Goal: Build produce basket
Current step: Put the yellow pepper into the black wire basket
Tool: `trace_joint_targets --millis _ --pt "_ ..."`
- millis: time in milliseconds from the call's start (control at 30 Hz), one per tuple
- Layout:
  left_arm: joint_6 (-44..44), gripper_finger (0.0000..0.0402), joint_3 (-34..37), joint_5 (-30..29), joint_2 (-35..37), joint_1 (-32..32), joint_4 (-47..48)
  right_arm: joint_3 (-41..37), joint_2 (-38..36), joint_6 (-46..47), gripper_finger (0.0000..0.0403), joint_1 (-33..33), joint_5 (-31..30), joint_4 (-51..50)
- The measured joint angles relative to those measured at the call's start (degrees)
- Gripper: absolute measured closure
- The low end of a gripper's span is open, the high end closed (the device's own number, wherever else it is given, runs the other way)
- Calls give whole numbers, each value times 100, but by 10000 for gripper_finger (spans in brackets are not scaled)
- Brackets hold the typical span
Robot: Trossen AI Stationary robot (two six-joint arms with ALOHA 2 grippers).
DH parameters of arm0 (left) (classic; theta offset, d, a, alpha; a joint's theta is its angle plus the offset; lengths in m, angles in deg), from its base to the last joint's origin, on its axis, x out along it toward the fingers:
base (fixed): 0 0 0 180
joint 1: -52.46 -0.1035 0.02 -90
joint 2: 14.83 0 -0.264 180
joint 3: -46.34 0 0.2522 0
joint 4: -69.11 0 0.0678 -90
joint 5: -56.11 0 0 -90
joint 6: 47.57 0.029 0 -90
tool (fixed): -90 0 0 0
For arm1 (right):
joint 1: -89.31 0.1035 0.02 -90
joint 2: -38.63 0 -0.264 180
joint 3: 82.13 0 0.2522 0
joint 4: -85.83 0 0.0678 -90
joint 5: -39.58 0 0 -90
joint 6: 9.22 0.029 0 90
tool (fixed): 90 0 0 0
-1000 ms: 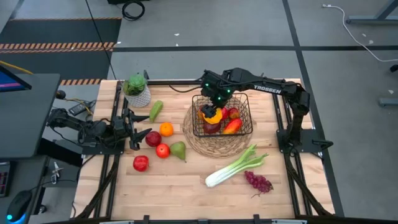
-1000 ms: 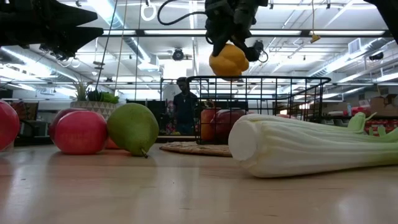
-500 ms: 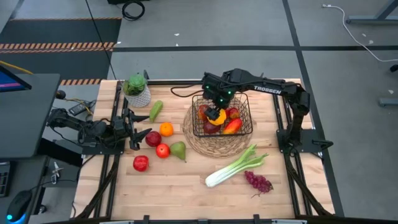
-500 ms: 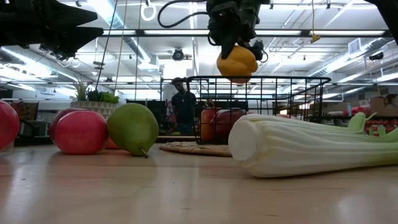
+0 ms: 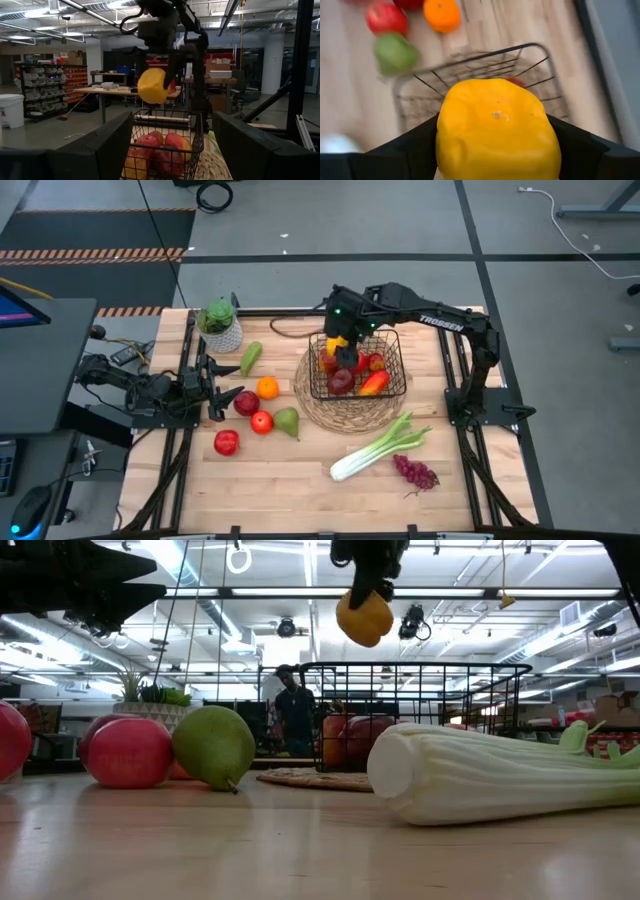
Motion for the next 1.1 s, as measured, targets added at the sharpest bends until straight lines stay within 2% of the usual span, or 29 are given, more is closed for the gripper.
trace_joint_targets --millis 100,367,700,767,933,1100 --pt "-1 120 -2 1 -1 -1 0 2 37 -797 88 96 -374 2" --pt "-1 120 -1 2 -2 0 1 -202 84 -1716 88 157 -657 -82" --pt "-2 120 -2 2 -1 -1 1 -490 84 -1730 88 155 -667 -7" --pt "0 120 -2 1 -2 0 0 -490 84 -1760 88 157 -820 -45" --pt "-2 120 0 2 -2 -2 2 -490 84 -2199 88 153 -1360 -504" --pt "0 120 0 0 0 -2 2 -490 84 -2158 88 155 -1379 -1102"
